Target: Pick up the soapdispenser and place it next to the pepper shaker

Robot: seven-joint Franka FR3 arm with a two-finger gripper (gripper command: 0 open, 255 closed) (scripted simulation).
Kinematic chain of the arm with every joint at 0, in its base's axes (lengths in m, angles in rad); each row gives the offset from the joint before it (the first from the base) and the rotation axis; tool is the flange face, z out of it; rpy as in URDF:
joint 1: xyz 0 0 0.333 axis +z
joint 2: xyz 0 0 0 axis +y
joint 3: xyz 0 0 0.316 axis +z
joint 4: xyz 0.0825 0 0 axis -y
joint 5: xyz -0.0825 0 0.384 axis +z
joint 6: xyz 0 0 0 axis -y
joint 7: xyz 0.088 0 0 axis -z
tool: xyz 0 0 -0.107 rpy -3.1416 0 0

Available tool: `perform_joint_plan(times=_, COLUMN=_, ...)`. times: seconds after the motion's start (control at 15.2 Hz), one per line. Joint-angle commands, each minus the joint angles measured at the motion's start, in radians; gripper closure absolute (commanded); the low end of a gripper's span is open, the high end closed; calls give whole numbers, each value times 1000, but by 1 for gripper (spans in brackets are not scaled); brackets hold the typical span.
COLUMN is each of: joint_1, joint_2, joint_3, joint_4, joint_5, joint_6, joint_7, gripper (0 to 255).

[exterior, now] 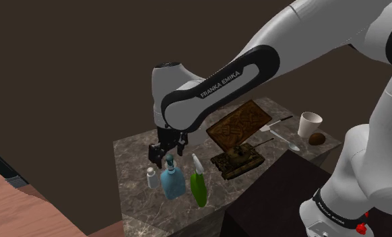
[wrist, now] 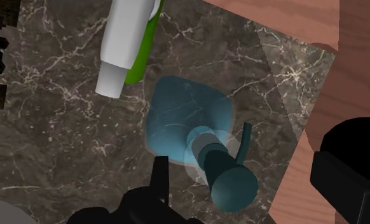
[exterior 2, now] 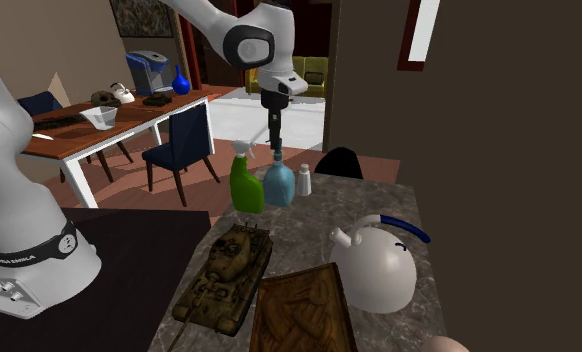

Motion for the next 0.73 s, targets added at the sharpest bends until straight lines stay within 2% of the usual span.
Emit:
perform_joint_plan(times=0.0, joint_1=-4, joint_2=-31, joint_3=-2, joint_4=16, joint_5=1, joint_6=-47, joint_7=-1, gripper=0)
perform_joint_plan(times=0.13, joint_1=-9, joint_2=-60, joint_3=-5, joint_4=42, joint_5=1, joint_6=-103, joint_7=-1, gripper=0)
perform_joint_plan(times=0.66, joint_1=-9, joint_2=-60, joint_3=-5, joint_4=42, joint_5=1, joint_6=-103, joint_7=-1, gripper=0)
